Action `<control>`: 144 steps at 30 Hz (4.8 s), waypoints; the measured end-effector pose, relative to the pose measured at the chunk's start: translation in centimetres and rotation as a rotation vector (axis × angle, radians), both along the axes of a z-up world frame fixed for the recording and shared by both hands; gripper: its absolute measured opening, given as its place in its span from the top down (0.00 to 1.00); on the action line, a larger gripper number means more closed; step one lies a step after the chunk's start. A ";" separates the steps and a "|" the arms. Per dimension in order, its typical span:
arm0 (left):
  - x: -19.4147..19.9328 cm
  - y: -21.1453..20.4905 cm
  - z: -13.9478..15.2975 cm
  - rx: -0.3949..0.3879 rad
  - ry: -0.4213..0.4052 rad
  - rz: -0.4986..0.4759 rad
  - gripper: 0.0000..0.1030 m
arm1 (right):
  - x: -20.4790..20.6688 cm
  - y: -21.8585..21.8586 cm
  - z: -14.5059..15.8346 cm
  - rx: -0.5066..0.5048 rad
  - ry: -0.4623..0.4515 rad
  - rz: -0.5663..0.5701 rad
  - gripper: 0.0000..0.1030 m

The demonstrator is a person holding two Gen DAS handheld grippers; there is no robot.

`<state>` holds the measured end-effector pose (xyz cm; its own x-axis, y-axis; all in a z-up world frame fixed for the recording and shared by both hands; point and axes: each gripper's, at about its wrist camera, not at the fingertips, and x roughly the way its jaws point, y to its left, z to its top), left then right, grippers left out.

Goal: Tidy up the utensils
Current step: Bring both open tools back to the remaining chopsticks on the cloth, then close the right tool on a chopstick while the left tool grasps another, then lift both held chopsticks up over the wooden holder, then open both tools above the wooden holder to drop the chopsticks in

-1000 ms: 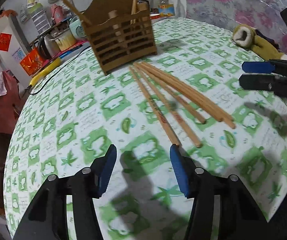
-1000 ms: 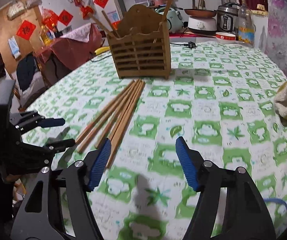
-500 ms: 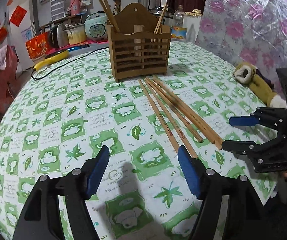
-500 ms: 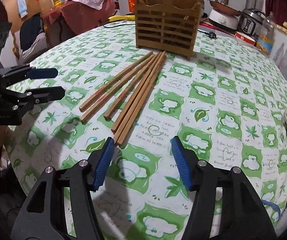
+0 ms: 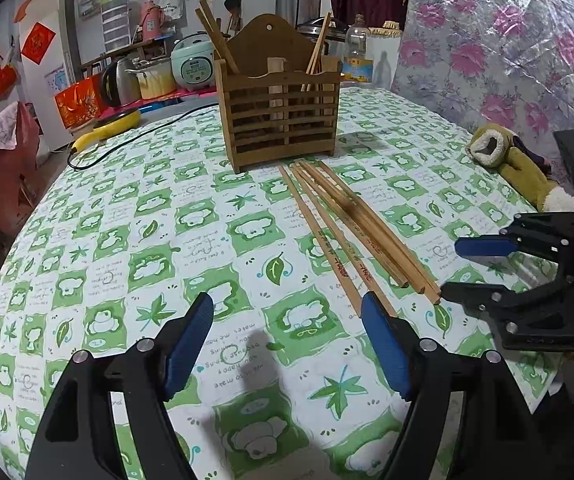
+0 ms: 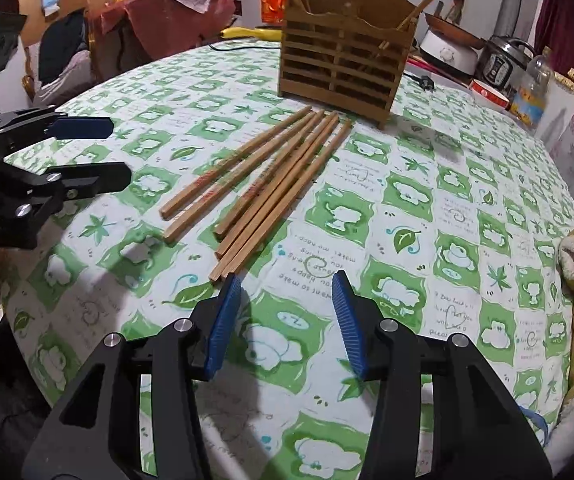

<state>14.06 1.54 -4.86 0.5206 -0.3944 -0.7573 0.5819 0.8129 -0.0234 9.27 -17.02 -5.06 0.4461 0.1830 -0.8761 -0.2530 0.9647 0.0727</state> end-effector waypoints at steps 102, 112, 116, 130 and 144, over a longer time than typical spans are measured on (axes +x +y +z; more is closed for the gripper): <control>9.6 -7.8 25.1 -0.290 -0.508 0.227 0.94 | 12.4 -8.7 22.9 0.287 -0.750 -0.382 0.94; 15.7 -8.9 21.2 -0.294 -0.407 0.259 0.94 | 17.6 -9.1 19.2 0.267 -0.811 -0.438 0.94; 17.0 -8.7 20.1 -0.279 -0.369 0.262 0.94 | 19.5 -9.1 17.7 0.285 -0.739 -0.414 0.94; 18.1 -8.0 18.8 -0.192 -0.374 0.354 0.06 | 22.1 -9.9 14.6 0.301 -0.533 -0.410 0.62; 18.1 -5.9 20.0 -0.130 -0.385 0.493 0.05 | 19.4 -8.8 16.7 0.212 -0.639 -0.440 0.19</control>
<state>32.14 -4.38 15.16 0.8898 -0.1157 -0.4414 0.1270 0.9919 -0.0038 28.68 -25.83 11.66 0.9195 0.0075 -0.3929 0.0926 0.9675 0.2352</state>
